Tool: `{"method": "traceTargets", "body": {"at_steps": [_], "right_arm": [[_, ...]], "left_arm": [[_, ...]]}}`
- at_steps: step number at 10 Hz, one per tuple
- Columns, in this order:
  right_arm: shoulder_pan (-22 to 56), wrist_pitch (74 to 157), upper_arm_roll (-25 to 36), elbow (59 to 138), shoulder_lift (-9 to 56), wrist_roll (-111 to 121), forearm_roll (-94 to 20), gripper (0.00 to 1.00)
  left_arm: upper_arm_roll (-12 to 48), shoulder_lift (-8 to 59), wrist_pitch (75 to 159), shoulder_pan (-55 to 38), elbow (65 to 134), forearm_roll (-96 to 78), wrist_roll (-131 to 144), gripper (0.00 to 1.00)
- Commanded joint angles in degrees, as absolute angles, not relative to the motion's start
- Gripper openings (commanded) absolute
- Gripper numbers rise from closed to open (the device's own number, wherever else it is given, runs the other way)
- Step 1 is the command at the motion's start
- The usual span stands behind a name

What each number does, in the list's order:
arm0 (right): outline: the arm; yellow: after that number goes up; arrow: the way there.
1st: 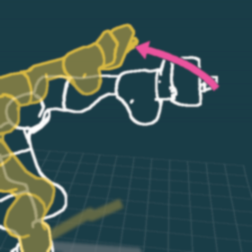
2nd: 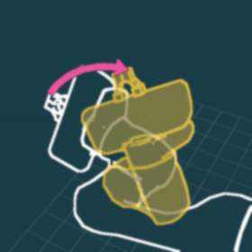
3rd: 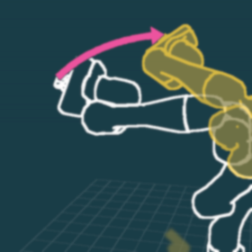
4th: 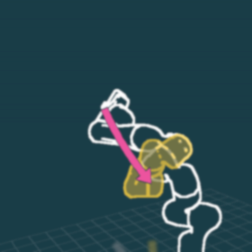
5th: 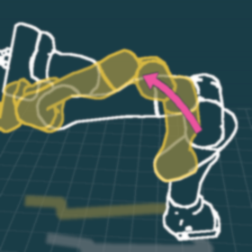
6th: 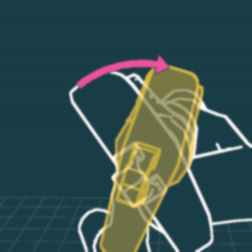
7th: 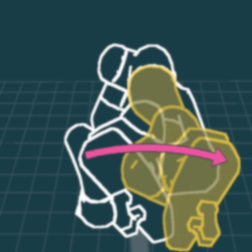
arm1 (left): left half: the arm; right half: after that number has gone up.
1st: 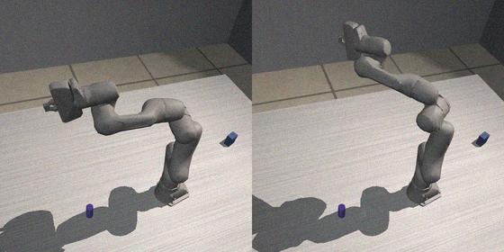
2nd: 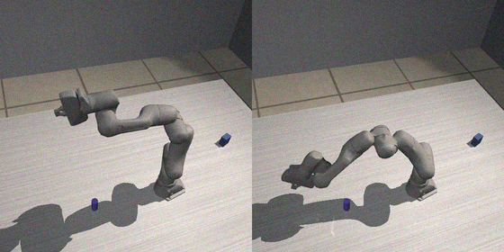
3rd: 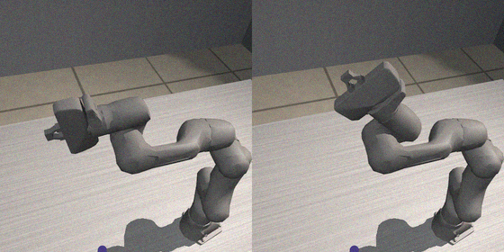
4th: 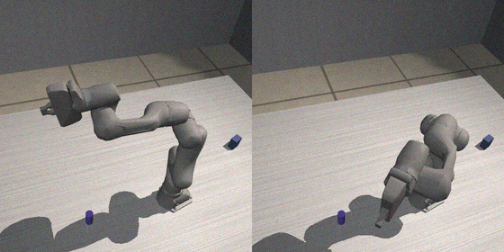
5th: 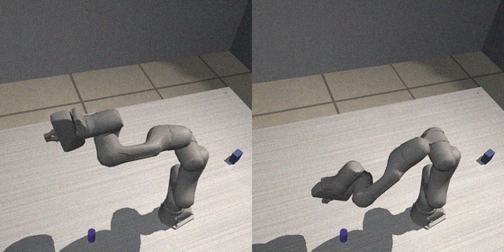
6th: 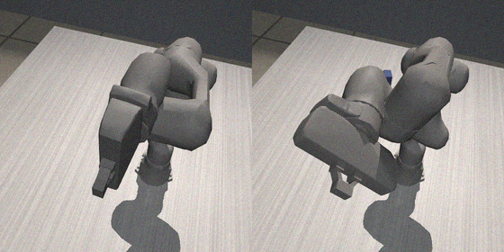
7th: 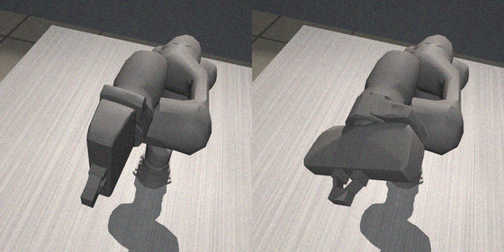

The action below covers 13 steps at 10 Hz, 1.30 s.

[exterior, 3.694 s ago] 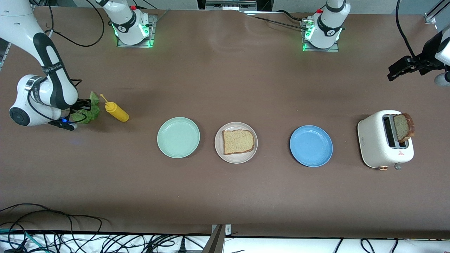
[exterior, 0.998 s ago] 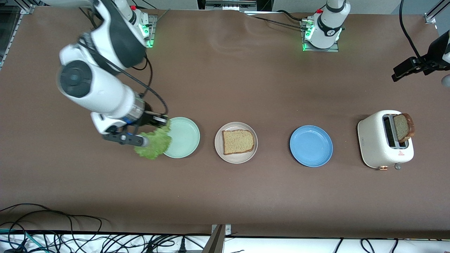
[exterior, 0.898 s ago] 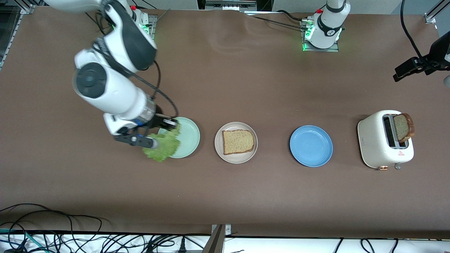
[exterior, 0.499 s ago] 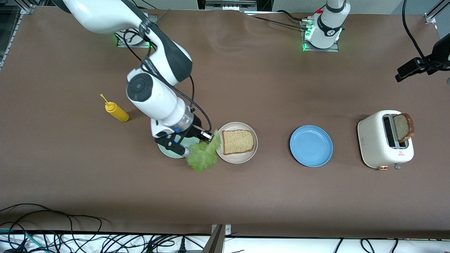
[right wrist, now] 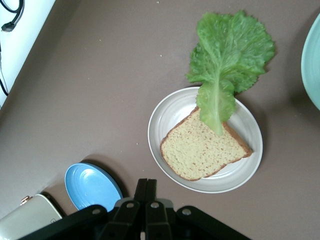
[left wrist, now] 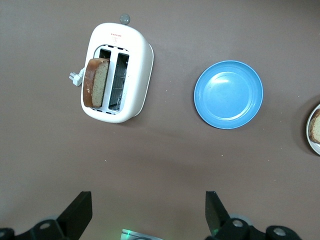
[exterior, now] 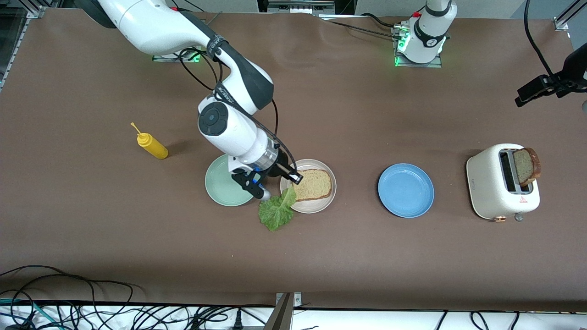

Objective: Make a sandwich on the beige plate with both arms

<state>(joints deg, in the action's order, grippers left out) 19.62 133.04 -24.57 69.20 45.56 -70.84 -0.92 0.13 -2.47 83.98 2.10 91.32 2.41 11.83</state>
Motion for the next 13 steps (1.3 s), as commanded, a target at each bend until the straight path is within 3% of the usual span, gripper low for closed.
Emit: {"method": "traceTargets", "body": {"at_steps": [1,7,13], "right_arm": [[19.60,131.85,-23.39,68.37,46.23,-70.23,4.79,0.00],[19.51,129.28,-20.92,71.63,48.42,-59.77,14.83,0.00],[19.51,137.02,-20.92,71.37,52.20,-59.68,15.29,0.00]], "left_arm": [[0.53,-2.46,83.32,2.81,90.70,1.14,11.69,1.00],[0.53,-2.46,83.32,2.81,90.70,1.14,11.69,1.00],[0.53,-2.46,83.32,2.81,90.70,1.14,11.69,1.00]]}}
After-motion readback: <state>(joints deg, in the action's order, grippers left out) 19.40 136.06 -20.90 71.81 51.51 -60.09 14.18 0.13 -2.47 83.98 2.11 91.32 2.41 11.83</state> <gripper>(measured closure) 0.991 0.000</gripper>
